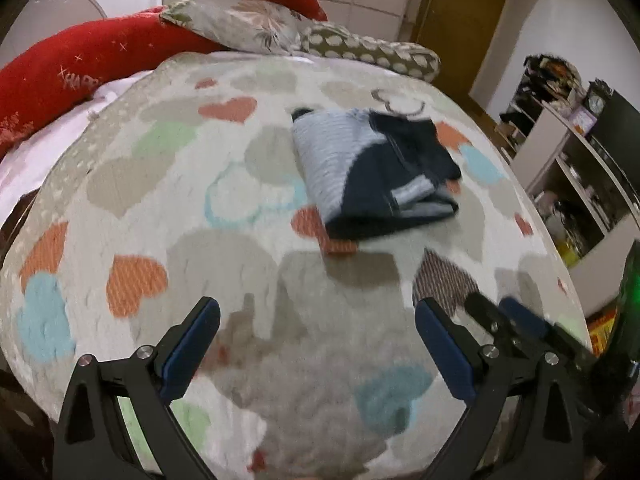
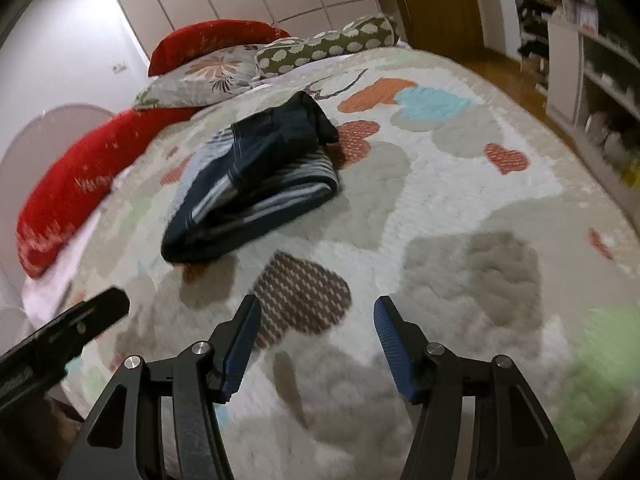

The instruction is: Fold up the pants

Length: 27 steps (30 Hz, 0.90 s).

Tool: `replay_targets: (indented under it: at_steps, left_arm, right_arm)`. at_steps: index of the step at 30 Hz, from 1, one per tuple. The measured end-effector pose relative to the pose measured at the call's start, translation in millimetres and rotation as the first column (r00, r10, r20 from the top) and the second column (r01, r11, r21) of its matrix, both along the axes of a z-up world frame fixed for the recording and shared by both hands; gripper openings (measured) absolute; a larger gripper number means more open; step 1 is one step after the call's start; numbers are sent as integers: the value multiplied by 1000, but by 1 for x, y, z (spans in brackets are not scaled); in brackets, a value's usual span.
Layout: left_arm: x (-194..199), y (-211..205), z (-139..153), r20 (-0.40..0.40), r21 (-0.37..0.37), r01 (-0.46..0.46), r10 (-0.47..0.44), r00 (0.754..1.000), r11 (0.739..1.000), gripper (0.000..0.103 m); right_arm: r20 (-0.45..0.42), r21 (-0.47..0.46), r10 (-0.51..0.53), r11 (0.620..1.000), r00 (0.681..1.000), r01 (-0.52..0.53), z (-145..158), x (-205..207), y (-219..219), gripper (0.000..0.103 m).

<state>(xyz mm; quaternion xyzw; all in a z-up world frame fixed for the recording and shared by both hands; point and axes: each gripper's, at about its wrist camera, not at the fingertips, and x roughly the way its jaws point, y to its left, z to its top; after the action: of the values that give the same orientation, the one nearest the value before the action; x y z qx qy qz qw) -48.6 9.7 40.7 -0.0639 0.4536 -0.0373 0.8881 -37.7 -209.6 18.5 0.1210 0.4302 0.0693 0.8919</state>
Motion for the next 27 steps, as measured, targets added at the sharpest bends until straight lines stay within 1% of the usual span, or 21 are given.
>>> replay_targets:
  at_steps: [3,7,12,17,21,27]
  left_arm:
    - [-13,-4,1,-3,20,7,-7,1000,1000,98]
    - [-19,-5,5,0,22,10,-10,1000,1000,98]
    - [-20,-5,5,1,12,15,-15,1000,1000,98]
    - [-20,-3,3,-13,-3,11,-11,1000,1000,98]
    - [-21,-2,3,-7,-3,11,-11,1000,1000,98]
    - [-21,-3,3,-13,-15,13,-13,1000,1000,98]
  right_arm:
    - [27,-72,1,997,1000,1,4,-15,2,65]
    - [45,-126,-2,992,999,7,9,-27,5,67]
    - [48,-179,27,984,998,-18,8,-31,15,68]
    - [51,-209,45,977,998,-33,6,-34,23,68]
    - [57,-224,50,974,997,-36,6,-36,26,69]
    - [65,-230,56,972,996,-40,6,-38,29,70]
